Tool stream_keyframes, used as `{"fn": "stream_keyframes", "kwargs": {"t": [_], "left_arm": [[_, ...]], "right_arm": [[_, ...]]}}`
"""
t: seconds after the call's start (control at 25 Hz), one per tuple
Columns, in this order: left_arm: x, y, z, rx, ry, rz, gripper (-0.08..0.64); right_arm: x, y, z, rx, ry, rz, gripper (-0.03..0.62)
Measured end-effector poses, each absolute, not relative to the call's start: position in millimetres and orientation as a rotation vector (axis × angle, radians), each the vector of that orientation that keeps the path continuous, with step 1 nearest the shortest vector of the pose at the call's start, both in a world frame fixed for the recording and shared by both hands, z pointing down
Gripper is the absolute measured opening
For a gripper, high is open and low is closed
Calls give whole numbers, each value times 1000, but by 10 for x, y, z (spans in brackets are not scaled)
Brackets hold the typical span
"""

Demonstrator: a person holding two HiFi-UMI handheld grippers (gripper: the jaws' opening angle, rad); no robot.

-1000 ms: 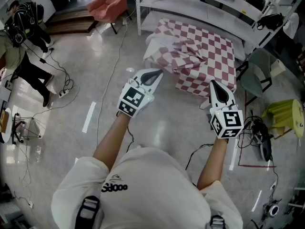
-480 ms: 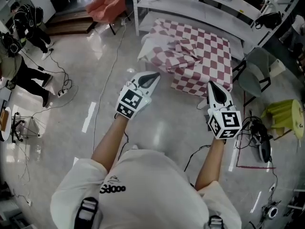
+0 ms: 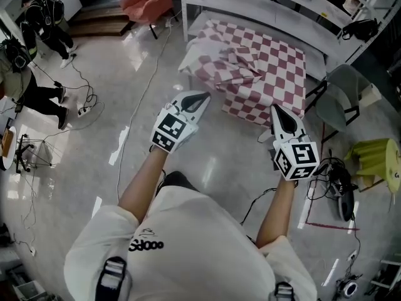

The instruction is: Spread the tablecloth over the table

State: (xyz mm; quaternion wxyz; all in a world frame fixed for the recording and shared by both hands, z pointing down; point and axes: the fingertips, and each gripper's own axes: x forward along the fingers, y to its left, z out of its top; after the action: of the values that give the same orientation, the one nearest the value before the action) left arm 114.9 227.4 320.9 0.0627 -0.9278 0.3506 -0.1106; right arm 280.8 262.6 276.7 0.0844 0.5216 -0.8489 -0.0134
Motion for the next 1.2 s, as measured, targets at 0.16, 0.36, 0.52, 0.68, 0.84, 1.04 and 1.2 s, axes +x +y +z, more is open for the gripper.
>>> {"fn": "stream_keyframes", "kwargs": {"t": [0.16, 0.36, 0.52, 0.68, 0.84, 1.04, 1.2], "left_arm": [[1227, 2154, 3198, -2806, 1061, -333, 28], [1283, 1876, 3289, -2822, 1052, -338, 28], [1335, 1520, 3355, -2827, 1035, -342, 28], [1332, 1119, 3379, -2824, 995, -351, 28], [1191, 655, 3353, -2838, 985, -348, 28], [1016, 75, 3281, -2852, 990, -323, 28], [935, -258, 3330, -2874, 956, -331, 28]], "right_arm": [[2899, 2522, 2804, 1550, -2514, -53, 14], [2918, 2279, 2904, 1540, -2478, -64, 14], [2969, 1963, 2957, 1562, -2442, -59, 14], [2975, 1548, 2958, 1607, -2413, -62, 14], [2883, 1125, 2891, 1653, -2416, -53, 14], [2791, 656, 2844, 1694, -2387, -45, 14], [2693, 357, 2839, 1725, -2356, -41, 14]]}}
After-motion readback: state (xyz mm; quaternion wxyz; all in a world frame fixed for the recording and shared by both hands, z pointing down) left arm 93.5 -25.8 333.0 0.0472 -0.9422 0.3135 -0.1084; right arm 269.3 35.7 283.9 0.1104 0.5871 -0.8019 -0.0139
